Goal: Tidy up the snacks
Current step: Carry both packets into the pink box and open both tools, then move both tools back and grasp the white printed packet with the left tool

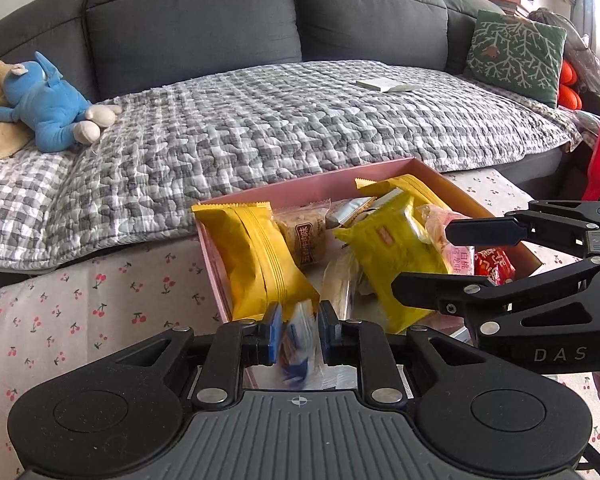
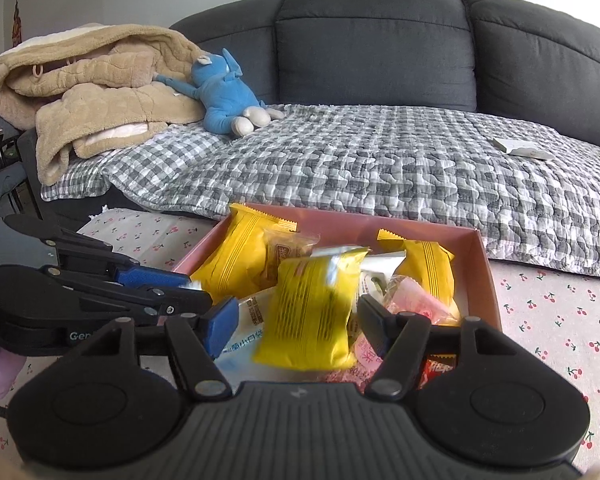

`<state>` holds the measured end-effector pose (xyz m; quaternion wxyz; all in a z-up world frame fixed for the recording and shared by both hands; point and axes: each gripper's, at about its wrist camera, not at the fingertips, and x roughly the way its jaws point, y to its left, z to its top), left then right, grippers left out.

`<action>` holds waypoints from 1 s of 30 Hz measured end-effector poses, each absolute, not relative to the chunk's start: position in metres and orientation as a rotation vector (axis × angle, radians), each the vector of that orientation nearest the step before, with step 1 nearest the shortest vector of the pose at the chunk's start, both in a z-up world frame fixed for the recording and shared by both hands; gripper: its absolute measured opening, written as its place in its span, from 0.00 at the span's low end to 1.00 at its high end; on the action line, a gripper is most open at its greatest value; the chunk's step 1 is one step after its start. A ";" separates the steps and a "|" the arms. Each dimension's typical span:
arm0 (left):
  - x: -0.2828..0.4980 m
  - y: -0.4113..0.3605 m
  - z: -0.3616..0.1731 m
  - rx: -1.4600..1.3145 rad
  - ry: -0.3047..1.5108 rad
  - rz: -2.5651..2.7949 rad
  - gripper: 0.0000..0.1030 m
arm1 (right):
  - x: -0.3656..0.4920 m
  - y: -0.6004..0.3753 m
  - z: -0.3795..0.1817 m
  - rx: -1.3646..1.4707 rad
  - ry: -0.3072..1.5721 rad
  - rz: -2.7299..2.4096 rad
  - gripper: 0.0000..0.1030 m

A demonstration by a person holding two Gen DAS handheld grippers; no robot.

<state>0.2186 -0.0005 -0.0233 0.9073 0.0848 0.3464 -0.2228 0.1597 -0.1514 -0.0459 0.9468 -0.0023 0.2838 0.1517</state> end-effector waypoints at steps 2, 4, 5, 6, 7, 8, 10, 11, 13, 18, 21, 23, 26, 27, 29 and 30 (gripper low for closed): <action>0.218 0.000 -0.023 0.162 0.714 -0.467 0.24 | 0.161 -0.152 -0.045 -0.005 0.578 0.307 0.66; 0.217 0.001 -0.023 0.164 0.712 -0.465 0.26 | 0.160 -0.153 -0.043 -0.008 0.577 0.305 0.67; 0.217 0.001 -0.023 0.165 0.711 -0.464 0.27 | 0.160 -0.153 -0.043 -0.010 0.575 0.304 0.67; 0.216 0.002 -0.023 0.164 0.711 -0.464 0.27 | 0.159 -0.153 -0.042 -0.013 0.574 0.301 0.68; 0.215 0.002 -0.022 0.162 0.712 -0.465 0.28 | 0.158 -0.154 -0.041 -0.015 0.574 0.300 0.68; 0.214 0.003 -0.022 0.161 0.711 -0.465 0.29 | 0.157 -0.155 -0.040 -0.019 0.575 0.298 0.68; 0.210 0.003 -0.021 0.162 0.709 -0.468 0.34 | 0.155 -0.156 -0.039 -0.027 0.575 0.291 0.68; 0.208 0.004 -0.020 0.162 0.708 -0.469 0.38 | 0.153 -0.156 -0.038 -0.031 0.573 0.286 0.69; 0.204 0.004 -0.019 0.167 0.704 -0.468 0.41 | 0.150 -0.158 -0.036 -0.036 0.569 0.280 0.70; 0.189 0.003 -0.014 0.172 0.695 -0.478 0.51 | 0.137 -0.162 -0.029 -0.039 0.560 0.272 0.74; 0.178 0.004 -0.011 0.168 0.683 -0.478 0.59 | 0.128 -0.164 -0.024 -0.043 0.555 0.267 0.78; 0.171 0.005 -0.009 0.159 0.678 -0.481 0.62 | 0.122 -0.166 -0.020 -0.044 0.555 0.265 0.79; 0.158 0.009 -0.005 0.150 0.667 -0.482 0.69 | 0.111 -0.169 -0.016 -0.039 0.548 0.265 0.85; 0.154 0.010 -0.004 0.148 0.665 -0.484 0.72 | 0.108 -0.169 -0.015 -0.036 0.548 0.266 0.87; 0.147 0.013 -0.002 0.139 0.664 -0.490 0.76 | 0.102 -0.170 -0.014 -0.036 0.555 0.265 0.90; 0.143 0.014 -0.001 0.134 0.664 -0.491 0.81 | 0.100 -0.170 -0.013 -0.040 0.558 0.264 0.91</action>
